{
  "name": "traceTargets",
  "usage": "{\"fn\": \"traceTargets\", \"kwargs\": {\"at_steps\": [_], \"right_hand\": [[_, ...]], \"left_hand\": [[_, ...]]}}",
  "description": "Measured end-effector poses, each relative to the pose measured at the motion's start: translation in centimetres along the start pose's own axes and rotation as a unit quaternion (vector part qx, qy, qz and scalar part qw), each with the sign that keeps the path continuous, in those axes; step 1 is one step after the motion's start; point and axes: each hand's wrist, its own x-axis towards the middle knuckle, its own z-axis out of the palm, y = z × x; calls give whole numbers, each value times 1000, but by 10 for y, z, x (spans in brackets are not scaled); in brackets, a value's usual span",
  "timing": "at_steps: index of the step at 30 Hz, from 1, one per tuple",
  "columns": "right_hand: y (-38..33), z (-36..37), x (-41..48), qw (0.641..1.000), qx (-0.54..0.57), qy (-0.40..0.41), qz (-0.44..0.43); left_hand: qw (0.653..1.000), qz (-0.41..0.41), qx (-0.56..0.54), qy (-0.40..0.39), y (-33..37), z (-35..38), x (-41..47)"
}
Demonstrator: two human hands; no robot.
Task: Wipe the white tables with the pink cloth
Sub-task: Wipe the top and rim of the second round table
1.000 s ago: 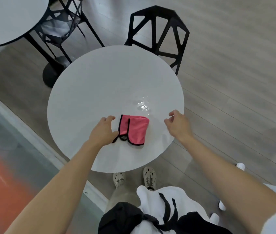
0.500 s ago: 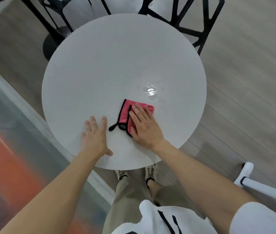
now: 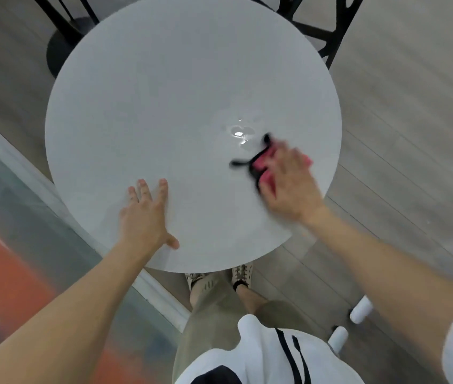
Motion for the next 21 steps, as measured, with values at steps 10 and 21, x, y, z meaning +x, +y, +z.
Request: {"fn": "traceTargets", "kwargs": {"at_steps": [10, 21], "right_hand": [[-125, 25, 6, 994, 70, 3, 80], [18, -17, 85, 977, -21, 19, 210]], "left_hand": [[1000, 0, 10, -1, 1, -6, -2], [999, 17, 22, -25, -3, -22, -9]]}}
